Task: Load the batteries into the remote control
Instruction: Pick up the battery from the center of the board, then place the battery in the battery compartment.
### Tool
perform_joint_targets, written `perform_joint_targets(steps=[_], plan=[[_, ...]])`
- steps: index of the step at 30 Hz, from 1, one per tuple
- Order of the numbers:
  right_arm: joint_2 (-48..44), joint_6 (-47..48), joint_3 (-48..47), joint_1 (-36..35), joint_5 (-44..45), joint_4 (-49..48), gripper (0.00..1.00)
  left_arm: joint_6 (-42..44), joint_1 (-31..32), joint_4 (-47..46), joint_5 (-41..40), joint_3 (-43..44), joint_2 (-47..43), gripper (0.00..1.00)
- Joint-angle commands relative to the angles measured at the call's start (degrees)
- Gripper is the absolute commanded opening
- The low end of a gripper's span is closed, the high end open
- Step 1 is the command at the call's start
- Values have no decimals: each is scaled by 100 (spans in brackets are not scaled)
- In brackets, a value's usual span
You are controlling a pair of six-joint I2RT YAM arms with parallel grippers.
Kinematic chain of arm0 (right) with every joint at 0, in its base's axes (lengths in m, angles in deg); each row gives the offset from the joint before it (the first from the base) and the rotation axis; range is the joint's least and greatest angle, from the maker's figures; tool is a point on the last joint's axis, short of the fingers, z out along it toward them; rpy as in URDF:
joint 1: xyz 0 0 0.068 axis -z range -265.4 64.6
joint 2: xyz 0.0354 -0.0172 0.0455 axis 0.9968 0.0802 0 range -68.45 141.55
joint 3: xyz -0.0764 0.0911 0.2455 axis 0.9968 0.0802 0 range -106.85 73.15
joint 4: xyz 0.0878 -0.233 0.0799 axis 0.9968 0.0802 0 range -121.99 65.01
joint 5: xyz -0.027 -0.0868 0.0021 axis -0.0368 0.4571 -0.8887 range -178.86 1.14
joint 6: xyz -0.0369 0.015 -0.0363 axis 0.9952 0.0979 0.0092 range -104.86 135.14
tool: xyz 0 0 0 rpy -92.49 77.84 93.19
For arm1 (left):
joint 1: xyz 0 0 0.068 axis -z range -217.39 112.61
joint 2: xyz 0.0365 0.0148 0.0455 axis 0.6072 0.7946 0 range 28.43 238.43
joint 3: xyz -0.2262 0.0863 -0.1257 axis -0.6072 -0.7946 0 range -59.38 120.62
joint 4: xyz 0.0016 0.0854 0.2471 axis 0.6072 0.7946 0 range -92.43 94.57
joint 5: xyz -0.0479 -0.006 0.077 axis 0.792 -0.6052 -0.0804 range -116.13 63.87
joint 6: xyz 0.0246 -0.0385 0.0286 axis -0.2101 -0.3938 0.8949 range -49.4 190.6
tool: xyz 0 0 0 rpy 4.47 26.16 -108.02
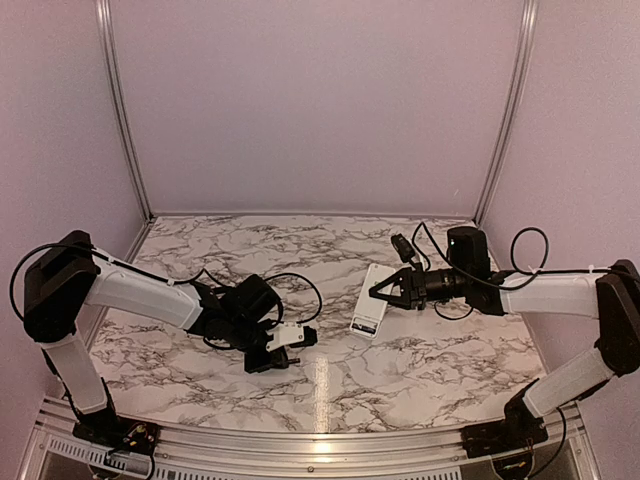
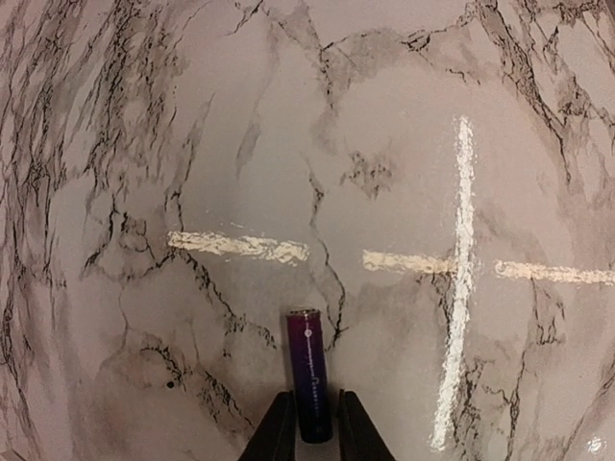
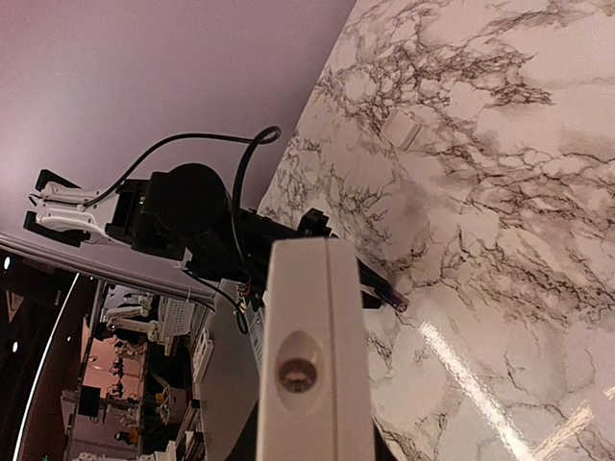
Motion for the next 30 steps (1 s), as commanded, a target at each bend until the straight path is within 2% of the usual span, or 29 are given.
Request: perform_joint_targets(steps=[1,6,12,20,24,30], plan=[[-120,98,-105,57,-14,27,0,95,-5,-528,113,-185,-23,13],[-76,29,33,57,-20,-134,0,87,3,-398,-50,-140,-234,0],[2,-363,286,-62,-52,-716,0,53,203,552,-743,338,-1065,0],[389,-659,336,-589,94,-1248,0,-295,1000,2052,-2046,1095,-1975,0],[604,-861,319,-810,152,-1574,0,-363,1551,2719,-2774,1610,-1700,0],[881,-1184,349,-1090,254,-2055,0,-291,1987,3193,-3169,2242,-1153,0]])
